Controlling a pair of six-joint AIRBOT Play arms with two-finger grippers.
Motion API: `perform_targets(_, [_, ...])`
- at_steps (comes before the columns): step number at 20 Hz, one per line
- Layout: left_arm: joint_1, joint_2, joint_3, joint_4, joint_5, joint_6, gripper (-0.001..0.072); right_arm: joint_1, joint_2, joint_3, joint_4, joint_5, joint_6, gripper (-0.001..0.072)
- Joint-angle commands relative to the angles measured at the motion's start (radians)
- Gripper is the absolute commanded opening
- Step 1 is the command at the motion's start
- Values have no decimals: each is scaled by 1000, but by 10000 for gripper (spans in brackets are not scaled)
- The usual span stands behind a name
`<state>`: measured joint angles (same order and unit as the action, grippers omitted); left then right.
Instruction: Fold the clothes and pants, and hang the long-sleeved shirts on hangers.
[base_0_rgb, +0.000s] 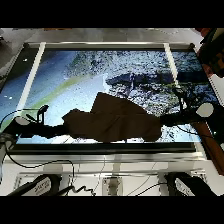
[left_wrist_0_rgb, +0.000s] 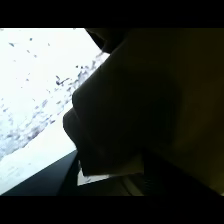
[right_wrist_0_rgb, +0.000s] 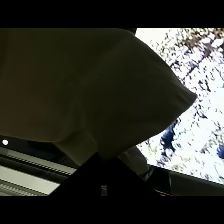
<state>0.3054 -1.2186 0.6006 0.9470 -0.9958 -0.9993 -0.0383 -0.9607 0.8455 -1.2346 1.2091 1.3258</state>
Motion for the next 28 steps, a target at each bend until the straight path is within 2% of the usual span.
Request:
perform_targets(1, [4, -56, -3, -197, 43, 2, 323, 1, 0, 0, 34, 2, 0, 12])
perform_targets(2, [4, -58, -3, -245, 42, 27, 265, 1, 0, 0, 34, 3, 0, 13])
perform_targets(4, [4, -54, 10, -325, 24, 80, 21, 1, 0, 5, 33, 1, 0, 13])
perform_targets(8, [6, -18, 222, -357, -79, 113, 19, 1, 0, 127, 0, -80, 0, 12])
perform_targets(12, [48, 52, 577, -357, -200, 105, 18, 0, 0, 354, -186, -176, 3, 12])
perform_targets(13, [64, 79, 656, -357, -205, 79, 19, -2, 1, 407, -240, -182, 19, 12])
perform_targets(15, [93, 136, 769, -358, -193, 26, 18, -38, 5, 513, -254, -182, 66, 12])
perform_targets(17, [102, 195, 822, -357, -182, -12, 18, -59, 26, 597, -234, -182, 80, 12])
perform_targets(21, [102, 343, 827, -357, -142, -11, 18, -60, 138, 707, -193, -181, 79, 12])
perform_targets(25, [102, 485, 827, -356, -42, -11, 19, -60, 311, 723, -177, -183, 79, 12])
perform_targets(28, [102, 576, 827, -309, -29, -12, 19, -60, 431, 723, -172, -201, 79, 12])
